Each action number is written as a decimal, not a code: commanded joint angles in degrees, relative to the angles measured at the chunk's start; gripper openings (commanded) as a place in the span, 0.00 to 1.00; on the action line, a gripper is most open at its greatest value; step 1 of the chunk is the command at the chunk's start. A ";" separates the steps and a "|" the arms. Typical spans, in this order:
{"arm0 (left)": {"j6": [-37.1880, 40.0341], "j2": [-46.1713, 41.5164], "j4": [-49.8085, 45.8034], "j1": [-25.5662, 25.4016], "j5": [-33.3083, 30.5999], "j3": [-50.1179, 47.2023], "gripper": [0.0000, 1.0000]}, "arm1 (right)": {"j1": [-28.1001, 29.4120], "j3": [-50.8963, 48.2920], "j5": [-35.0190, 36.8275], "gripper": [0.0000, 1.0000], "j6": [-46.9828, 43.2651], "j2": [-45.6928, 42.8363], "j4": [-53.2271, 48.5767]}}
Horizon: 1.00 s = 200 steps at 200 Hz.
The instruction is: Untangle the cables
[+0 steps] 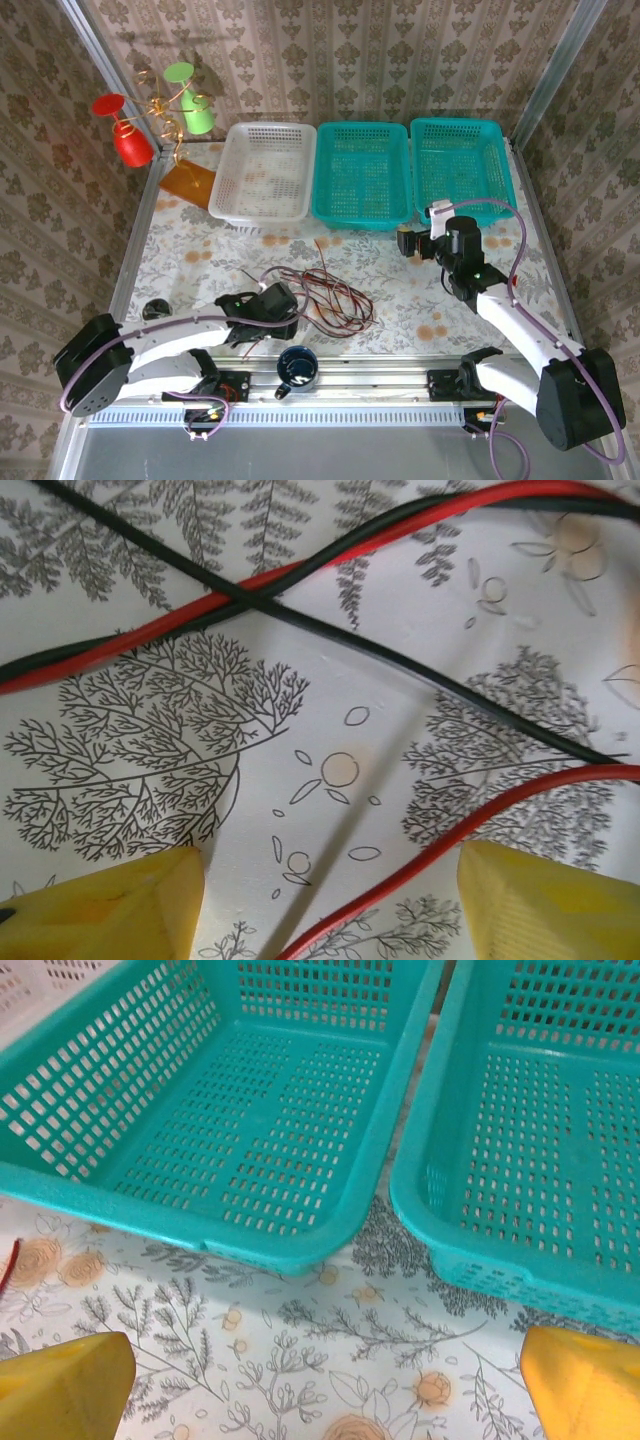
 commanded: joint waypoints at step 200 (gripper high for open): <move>32.79 18.59 -13.91 -4.08 -14.26 29.94 0.00 | 2.74 -2.04 -0.73 1.00 3.32 -11.98 -5.14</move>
